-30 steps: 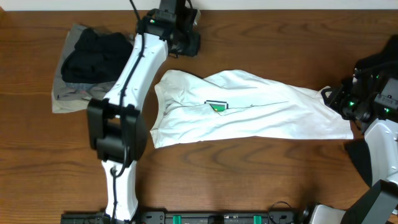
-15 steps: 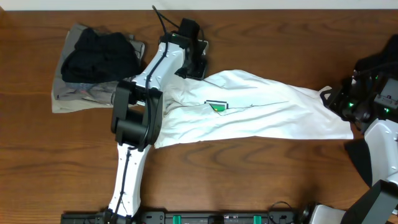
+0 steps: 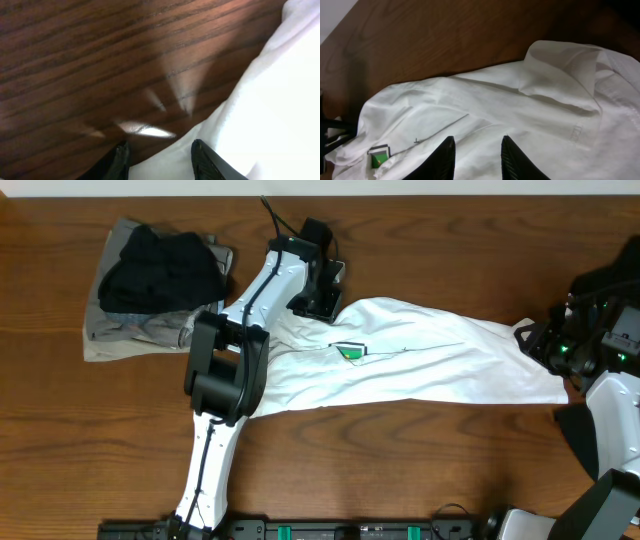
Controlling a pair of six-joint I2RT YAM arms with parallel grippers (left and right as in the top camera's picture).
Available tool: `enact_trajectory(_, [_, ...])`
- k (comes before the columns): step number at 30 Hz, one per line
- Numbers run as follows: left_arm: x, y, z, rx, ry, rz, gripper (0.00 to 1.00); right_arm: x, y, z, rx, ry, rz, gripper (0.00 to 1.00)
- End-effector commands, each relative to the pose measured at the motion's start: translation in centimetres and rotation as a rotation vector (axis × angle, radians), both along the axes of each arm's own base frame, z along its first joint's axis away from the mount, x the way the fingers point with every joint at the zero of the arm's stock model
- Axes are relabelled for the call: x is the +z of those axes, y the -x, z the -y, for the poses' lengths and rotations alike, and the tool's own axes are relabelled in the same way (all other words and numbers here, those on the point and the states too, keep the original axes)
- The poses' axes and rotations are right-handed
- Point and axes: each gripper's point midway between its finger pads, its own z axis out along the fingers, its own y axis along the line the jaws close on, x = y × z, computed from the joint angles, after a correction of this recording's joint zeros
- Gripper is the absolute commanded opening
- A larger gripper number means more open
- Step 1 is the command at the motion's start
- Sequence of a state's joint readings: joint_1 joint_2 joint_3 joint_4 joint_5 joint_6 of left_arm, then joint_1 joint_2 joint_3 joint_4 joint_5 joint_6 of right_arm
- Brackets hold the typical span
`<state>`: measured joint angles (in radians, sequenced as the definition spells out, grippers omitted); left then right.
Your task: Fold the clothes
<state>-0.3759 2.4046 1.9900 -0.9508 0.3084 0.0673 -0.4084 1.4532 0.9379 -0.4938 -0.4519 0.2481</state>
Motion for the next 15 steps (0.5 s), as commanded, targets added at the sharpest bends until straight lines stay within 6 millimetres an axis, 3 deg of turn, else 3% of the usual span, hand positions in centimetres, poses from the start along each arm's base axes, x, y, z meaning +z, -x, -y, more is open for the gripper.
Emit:
enact_trajectory(1, [3.5,-0.5,0.3,-0.031,0.029,0.07,0.41,0.3,-0.2,-0.2,0.013,0.008,0.008,0.29])
enact_trajectory(4, [4.1,-0.6,0.4,-0.056,0.032,0.09,0.27,0.3,-0.2,-0.2,0.013,0.009,0.008,0.29])
enact_trajectory(7, [4.4,-0.2,1.1,-0.072,0.077,0.075,0.25,0.3,-0.2,-0.2,0.013,0.009,0.008,0.29])
enact_trajectory(8, [4.6,0.0,1.7,-0.08,0.111,0.066,0.27,0.2,-0.2,-0.2,0.013,0.009,0.008,0.29])
enact_trajectory(10, [5.0,0.1,2.3,-0.087,0.147,0.062,0.42,0.3,-0.2,-0.2,0.013,0.009,0.008,0.29])
enact_trajectory(15, [4.9,0.0,2.3,-0.111,0.147,0.075,0.51,0.3,-0.2,-0.1,0.013,0.009,0.009,0.28])
